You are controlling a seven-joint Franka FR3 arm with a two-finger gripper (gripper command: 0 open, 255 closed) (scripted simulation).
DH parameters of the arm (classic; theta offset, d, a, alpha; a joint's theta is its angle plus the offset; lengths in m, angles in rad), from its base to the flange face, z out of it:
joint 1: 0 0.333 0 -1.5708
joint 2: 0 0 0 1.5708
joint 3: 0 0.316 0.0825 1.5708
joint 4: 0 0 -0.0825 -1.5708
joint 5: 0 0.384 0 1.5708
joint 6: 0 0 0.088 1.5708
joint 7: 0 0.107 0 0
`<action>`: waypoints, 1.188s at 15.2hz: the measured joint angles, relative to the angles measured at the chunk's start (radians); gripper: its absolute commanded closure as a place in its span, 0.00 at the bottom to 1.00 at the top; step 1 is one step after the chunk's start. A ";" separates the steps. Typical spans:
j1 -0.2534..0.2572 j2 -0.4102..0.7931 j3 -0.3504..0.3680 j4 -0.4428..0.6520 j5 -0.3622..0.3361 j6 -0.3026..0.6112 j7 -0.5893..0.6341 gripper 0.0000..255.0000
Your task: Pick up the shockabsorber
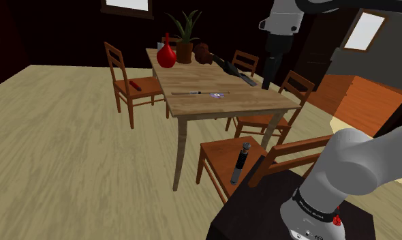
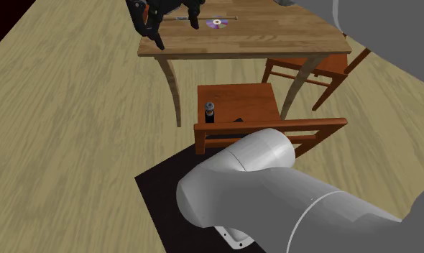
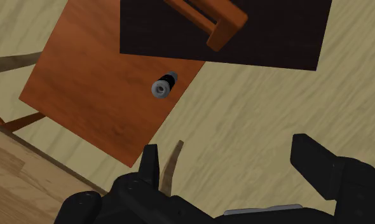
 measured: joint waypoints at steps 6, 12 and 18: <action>0.006 0.029 -0.062 -0.100 -0.014 0.102 -0.082 0.00; 0.012 0.097 -0.150 -0.235 -0.035 0.261 -0.203 0.00; 0.022 0.255 -0.244 -0.300 -0.047 0.436 -0.338 0.00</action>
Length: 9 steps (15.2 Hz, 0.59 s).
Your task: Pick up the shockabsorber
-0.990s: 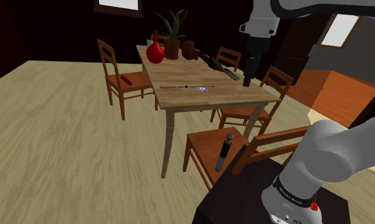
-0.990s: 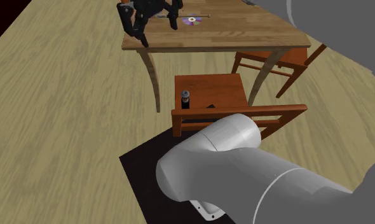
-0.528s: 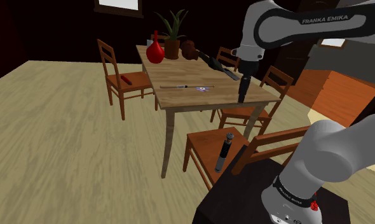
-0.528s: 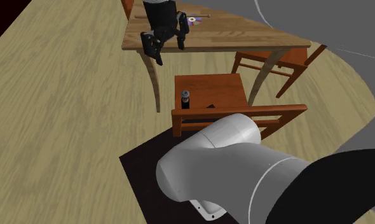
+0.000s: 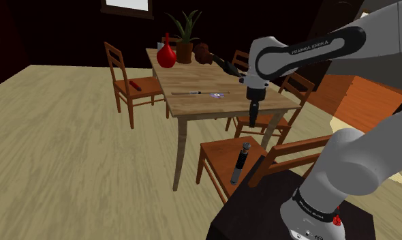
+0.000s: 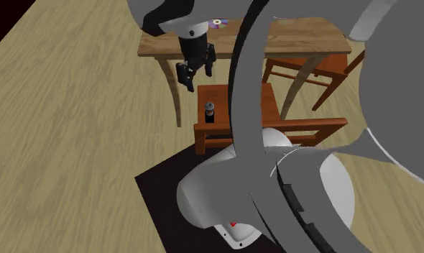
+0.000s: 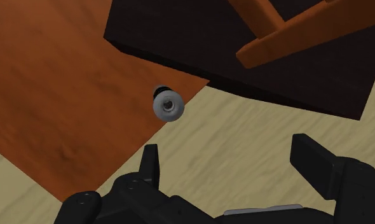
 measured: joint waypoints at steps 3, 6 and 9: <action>0.008 0.097 -0.044 -0.020 0.004 0.090 -0.074 0.00; 0.020 0.195 -0.079 -0.042 0.020 0.181 -0.146 0.00; 0.027 0.323 -0.120 -0.046 0.048 0.283 -0.242 0.00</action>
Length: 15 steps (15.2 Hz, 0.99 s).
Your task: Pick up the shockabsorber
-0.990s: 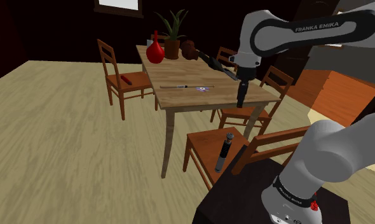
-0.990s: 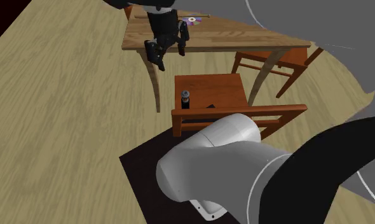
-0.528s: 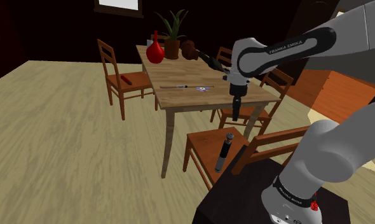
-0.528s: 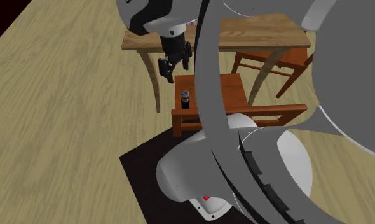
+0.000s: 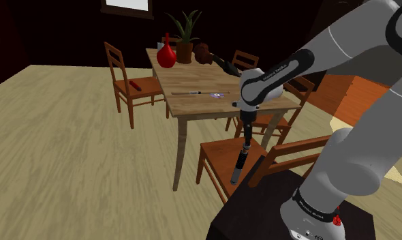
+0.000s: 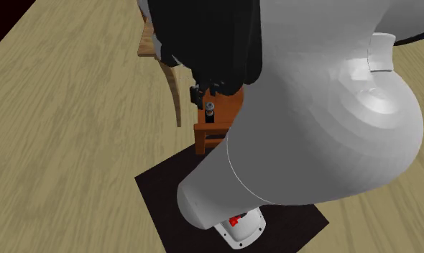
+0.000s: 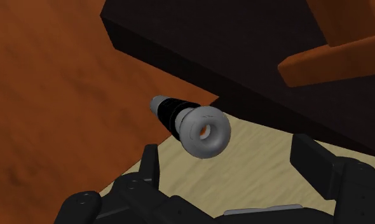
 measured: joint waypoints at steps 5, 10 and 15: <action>0.013 0.093 -0.006 -0.010 0.038 0.089 -0.038 0.00; 0.016 0.148 -0.006 -0.014 0.064 0.145 -0.057 1.00; 0.017 0.151 -0.006 -0.013 0.066 0.150 -0.058 1.00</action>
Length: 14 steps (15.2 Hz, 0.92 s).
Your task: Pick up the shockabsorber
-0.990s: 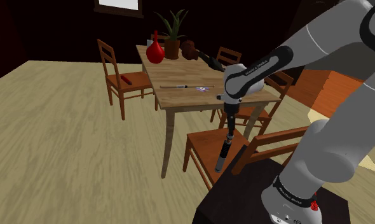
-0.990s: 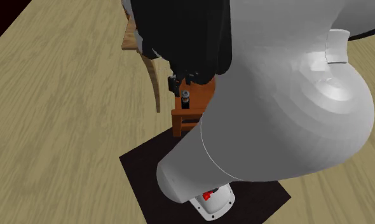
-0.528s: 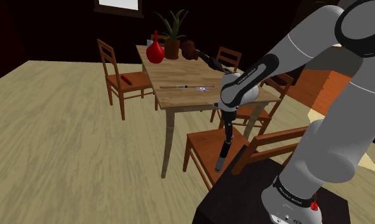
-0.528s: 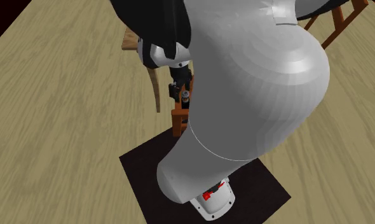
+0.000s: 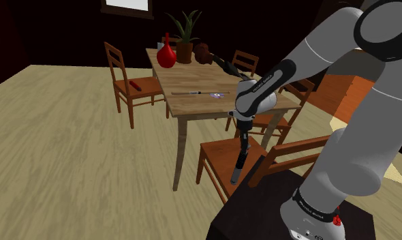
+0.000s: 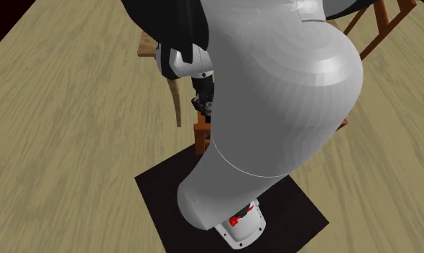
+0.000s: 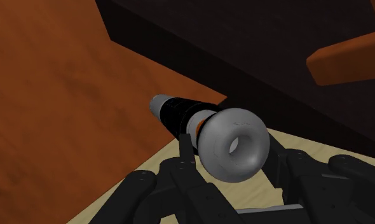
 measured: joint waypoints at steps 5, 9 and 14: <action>-0.001 -0.007 -0.001 0.000 -0.004 -0.007 0.002 1.00; -0.003 -0.061 0.001 0.006 -0.028 -0.066 0.021 1.00; -0.009 -0.131 0.005 0.021 -0.054 -0.147 0.041 1.00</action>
